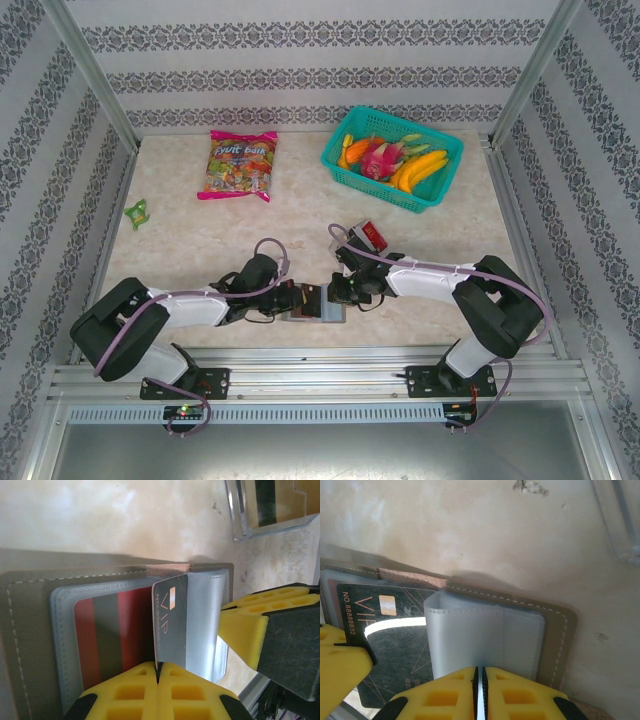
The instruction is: Put the credit cards into the card holder
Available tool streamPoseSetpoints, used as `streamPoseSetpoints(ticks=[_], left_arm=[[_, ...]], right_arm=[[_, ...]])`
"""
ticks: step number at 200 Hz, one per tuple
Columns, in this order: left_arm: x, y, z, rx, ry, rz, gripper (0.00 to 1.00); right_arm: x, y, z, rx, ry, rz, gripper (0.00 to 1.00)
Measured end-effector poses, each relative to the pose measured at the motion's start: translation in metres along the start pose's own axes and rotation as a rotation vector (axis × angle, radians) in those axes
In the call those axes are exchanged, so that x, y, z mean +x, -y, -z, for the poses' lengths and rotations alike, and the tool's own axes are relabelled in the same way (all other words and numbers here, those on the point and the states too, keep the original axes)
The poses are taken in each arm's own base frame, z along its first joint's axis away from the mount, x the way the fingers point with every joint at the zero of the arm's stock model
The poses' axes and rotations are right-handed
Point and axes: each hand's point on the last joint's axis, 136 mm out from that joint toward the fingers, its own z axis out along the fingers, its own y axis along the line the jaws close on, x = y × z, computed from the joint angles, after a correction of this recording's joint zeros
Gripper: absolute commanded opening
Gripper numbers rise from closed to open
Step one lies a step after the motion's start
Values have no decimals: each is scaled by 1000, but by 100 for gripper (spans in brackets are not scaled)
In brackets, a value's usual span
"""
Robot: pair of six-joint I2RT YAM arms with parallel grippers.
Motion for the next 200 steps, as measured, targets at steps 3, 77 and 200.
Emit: streamPoseSetpoints(ticks=[3, 77, 200], left_arm=[[0, 0, 0, 0, 0, -1, 0], [-2, 4, 1, -5, 18, -12, 0], [-1, 6, 9, -15, 18, -22, 0]], right_arm=[[0, 0, 0, 0, 0, 0, 16], [-4, 6, 20, 47, 59, -8, 30], [1, 23, 9, 121, 34, -28, 30]])
